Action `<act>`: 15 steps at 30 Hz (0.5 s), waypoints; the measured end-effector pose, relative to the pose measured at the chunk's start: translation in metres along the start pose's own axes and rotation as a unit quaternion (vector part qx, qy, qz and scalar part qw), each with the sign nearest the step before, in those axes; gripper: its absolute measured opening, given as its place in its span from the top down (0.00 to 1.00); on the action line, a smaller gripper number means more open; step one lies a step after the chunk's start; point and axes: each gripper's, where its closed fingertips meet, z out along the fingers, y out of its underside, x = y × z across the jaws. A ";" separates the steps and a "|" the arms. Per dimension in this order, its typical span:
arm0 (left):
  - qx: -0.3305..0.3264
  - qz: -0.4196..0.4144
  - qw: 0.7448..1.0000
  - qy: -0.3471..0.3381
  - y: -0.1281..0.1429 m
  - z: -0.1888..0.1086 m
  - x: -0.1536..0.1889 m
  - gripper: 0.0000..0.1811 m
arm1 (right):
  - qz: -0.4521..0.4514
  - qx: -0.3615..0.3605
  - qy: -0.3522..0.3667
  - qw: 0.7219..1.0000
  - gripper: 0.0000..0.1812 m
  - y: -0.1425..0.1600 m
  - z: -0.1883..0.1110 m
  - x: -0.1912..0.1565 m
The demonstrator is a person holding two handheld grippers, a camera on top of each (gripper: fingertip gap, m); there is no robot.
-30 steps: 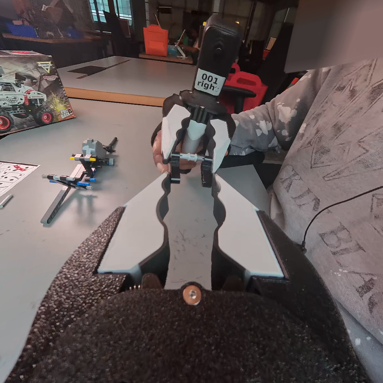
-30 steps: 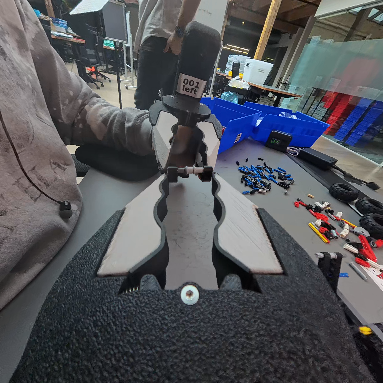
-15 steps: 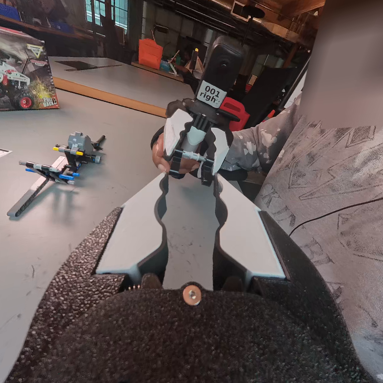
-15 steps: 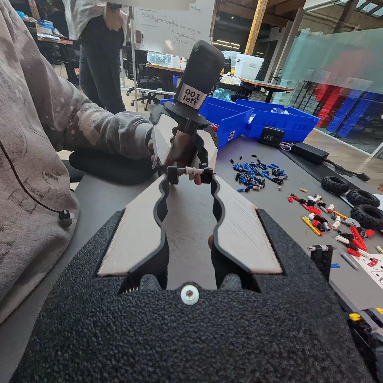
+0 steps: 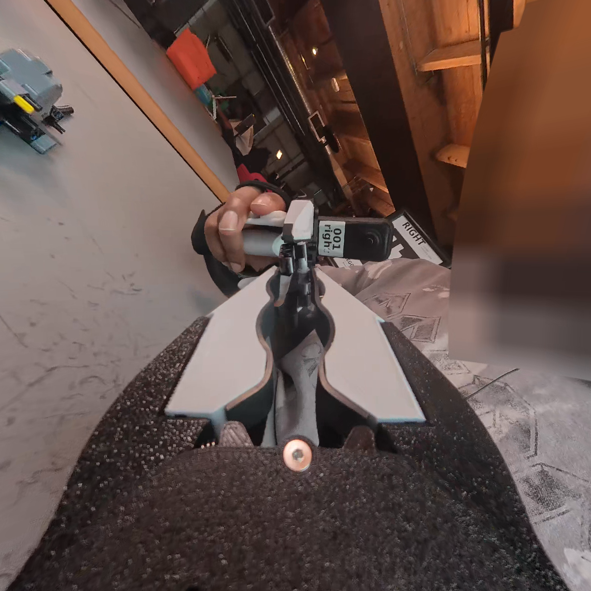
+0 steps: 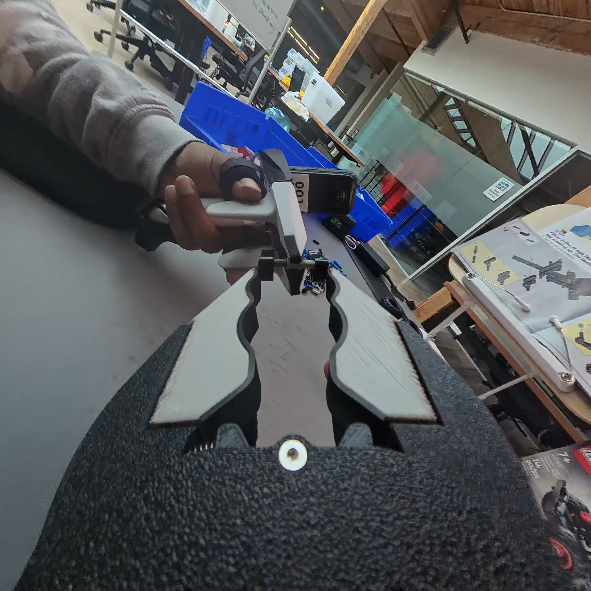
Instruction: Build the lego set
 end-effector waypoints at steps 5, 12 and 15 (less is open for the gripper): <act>-0.005 0.001 1.000 0.014 0.001 -0.001 0.004 0.96 | 0.002 -0.001 0.004 1.000 0.78 0.000 0.001 -0.001; -0.014 -0.017 0.998 0.051 0.005 0.001 0.013 0.96 | 0.006 0.007 -0.016 1.000 0.77 -0.004 -0.002 -0.005; -0.016 -0.028 0.998 0.062 0.007 0.001 0.014 0.96 | -0.006 0.004 -0.020 1.000 0.78 -0.005 -0.003 -0.007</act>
